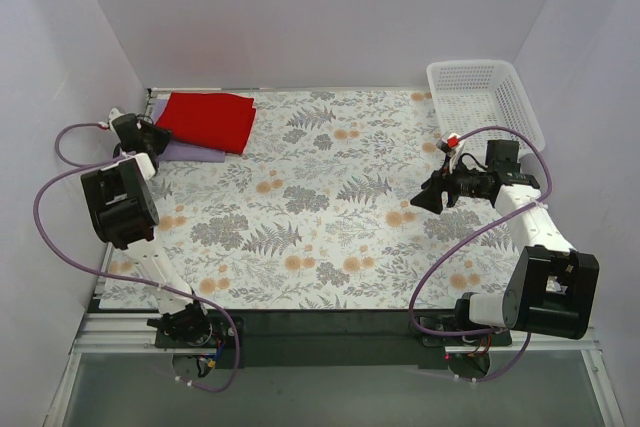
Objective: Fold and stack the t-shirts
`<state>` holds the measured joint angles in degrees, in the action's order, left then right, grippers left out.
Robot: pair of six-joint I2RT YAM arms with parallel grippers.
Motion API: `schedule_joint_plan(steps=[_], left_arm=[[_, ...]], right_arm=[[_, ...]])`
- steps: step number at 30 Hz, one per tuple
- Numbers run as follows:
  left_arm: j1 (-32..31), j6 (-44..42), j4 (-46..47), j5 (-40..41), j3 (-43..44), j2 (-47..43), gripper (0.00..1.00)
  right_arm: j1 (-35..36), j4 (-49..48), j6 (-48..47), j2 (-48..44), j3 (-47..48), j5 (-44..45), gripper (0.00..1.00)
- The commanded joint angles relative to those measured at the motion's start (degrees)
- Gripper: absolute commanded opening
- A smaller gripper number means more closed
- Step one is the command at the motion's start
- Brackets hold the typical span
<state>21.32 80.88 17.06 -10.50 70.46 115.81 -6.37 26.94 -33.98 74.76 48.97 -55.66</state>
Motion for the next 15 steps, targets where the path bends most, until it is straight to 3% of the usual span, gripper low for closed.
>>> schedule_joint_plan(steps=[1, 15], left_arm=[[0.7, -2.7, 5.8, 0.0, -1.2, -7.3, 0.0], [0.8, -7.5, 5.9, 1.4, -7.6, -14.4, 0.0]], right_arm=[[-0.2, 0.0, -0.6, -0.1, 1.0, -1.1, 0.73], [-0.3, 0.2, -0.5, -0.1, 1.0, -1.6, 0.73]])
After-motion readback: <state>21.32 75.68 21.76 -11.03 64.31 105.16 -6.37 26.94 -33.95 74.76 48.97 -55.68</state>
